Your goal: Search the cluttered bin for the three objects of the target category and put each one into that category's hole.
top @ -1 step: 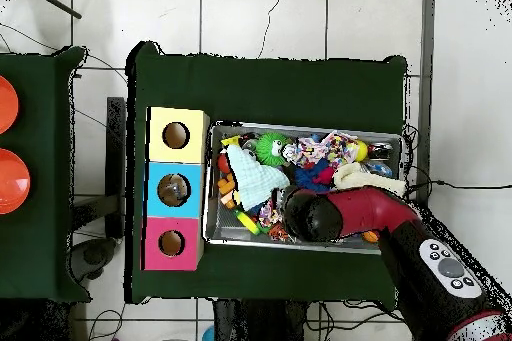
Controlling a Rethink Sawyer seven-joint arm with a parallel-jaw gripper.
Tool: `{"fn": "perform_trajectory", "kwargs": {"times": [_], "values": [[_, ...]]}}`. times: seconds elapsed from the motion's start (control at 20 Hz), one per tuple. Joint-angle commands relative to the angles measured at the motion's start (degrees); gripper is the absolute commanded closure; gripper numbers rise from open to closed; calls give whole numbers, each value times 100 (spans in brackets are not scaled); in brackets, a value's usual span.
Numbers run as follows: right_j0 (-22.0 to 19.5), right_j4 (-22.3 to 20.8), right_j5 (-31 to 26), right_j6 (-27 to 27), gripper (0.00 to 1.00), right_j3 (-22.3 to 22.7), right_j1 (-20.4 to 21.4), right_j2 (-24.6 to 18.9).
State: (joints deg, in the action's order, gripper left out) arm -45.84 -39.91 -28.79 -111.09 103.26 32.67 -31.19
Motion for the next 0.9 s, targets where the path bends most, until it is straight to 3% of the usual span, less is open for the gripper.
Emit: {"fn": "perform_trajectory", "kwargs": {"times": [0.05, 0.15, 0.25, 0.45, 0.55, 0.75, 0.9], "values": [[-104, 155, -728, 1223, 0, -1071, -154, -487], [-226, 403, -928, 1246, 0, -1160, -201, -641], [36, 427, -1153, 907, 0, -1545, -277, -393], [276, 295, -1223, 819, 0, -2003, -378, -251], [335, 242, -1390, 1034, 0, -2229, -457, -288], [599, 122, -1756, 1183, 0, -2573, -478, -205], [684, 21, -1685, 1132, 0, -2684, -522, -144]]}}
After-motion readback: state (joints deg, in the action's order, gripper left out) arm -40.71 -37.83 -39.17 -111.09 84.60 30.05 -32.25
